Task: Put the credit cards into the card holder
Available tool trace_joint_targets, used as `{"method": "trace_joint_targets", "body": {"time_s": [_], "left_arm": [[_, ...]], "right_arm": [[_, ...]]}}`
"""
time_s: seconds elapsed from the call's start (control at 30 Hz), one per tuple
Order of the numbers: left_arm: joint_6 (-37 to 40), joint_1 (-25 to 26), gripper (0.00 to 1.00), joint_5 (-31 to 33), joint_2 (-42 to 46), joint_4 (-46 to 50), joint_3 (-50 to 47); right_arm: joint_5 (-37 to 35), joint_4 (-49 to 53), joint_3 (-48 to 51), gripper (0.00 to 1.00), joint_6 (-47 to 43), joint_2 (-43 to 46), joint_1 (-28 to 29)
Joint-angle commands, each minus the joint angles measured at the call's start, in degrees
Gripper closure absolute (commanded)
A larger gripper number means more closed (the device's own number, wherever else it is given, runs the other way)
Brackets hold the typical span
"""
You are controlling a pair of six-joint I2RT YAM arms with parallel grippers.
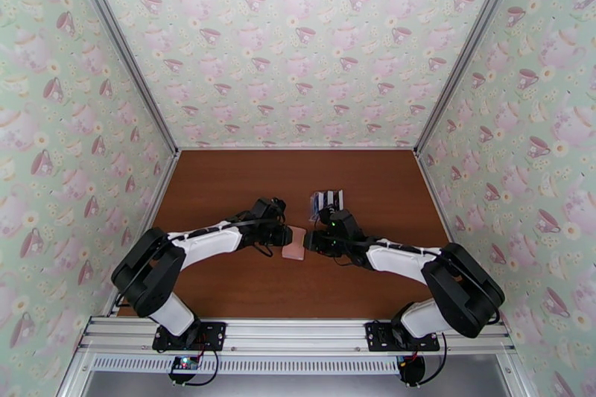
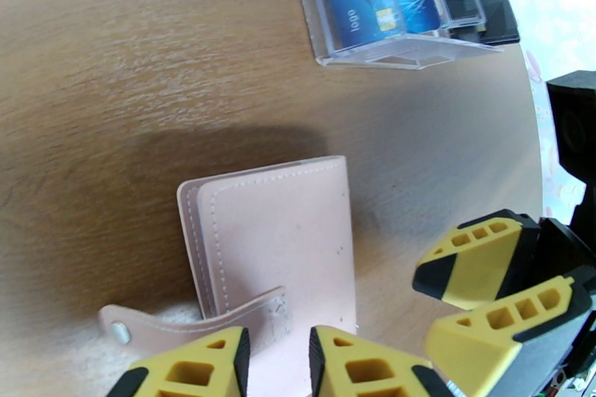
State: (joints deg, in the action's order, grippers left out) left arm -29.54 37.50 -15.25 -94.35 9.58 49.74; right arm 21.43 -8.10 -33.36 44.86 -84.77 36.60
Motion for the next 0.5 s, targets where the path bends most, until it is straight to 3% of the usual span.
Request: {"method": "trace_joint_targets", "body": {"time_s": [0.0, 0.47], "left_arm": [[0.18, -0.03, 0.72, -0.94, -1.12, -1.05, 0.71], [0.28, -1.17, 0.72, -1.18, -2.06, -2.32, -1.27]], "right_arm": [[0.99, -1.99, 0.84, 0.53, 0.75, -1.25, -0.31], [2.60, -5.40, 0.65, 0.58, 1.02, -4.78, -0.60]]}}
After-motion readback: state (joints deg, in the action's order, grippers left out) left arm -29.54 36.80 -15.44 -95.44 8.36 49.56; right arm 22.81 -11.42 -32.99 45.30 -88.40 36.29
